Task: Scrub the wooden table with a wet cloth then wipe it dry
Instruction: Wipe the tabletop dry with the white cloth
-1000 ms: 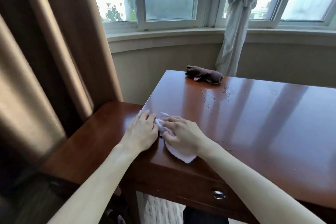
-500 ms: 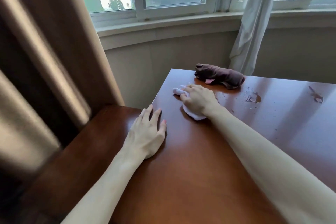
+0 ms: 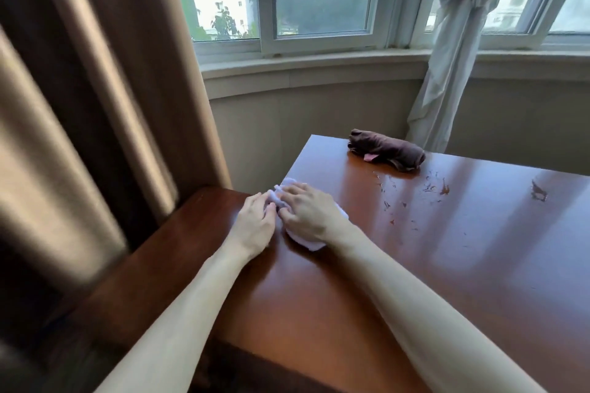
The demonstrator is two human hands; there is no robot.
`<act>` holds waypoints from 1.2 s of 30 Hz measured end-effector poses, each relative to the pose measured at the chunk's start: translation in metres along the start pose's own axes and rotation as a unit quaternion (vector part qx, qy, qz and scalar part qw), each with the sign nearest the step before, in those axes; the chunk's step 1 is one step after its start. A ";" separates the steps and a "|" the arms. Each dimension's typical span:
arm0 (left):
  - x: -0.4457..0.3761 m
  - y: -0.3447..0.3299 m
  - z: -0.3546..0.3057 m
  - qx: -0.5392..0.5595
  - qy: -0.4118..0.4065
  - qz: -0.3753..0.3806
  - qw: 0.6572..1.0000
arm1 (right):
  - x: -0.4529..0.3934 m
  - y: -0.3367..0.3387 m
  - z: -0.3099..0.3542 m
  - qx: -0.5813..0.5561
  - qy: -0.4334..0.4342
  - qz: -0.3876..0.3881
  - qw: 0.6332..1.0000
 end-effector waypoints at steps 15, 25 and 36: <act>0.164 0.050 0.036 -0.098 -0.027 -0.024 0.995 | 0.082 0.003 0.082 -0.031 -0.051 -0.037 0.998; 0.164 0.001 -0.010 -0.118 -0.088 -0.010 0.989 | 0.163 0.015 0.033 -0.066 -0.088 -0.027 0.994; 0.097 -0.061 -0.061 -0.230 -0.069 0.067 0.968 | 0.209 0.015 -0.058 -0.094 -0.248 -0.055 0.963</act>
Point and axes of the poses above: each hand's wrist, its own x-axis away from the middle knuckle, its own y-axis out of the back of the hand, z = x × y, the point moved 10 cm from there along -x, towards the middle knuckle, and after that the axes turned 10 degrees about z, right-handed, at the moved point
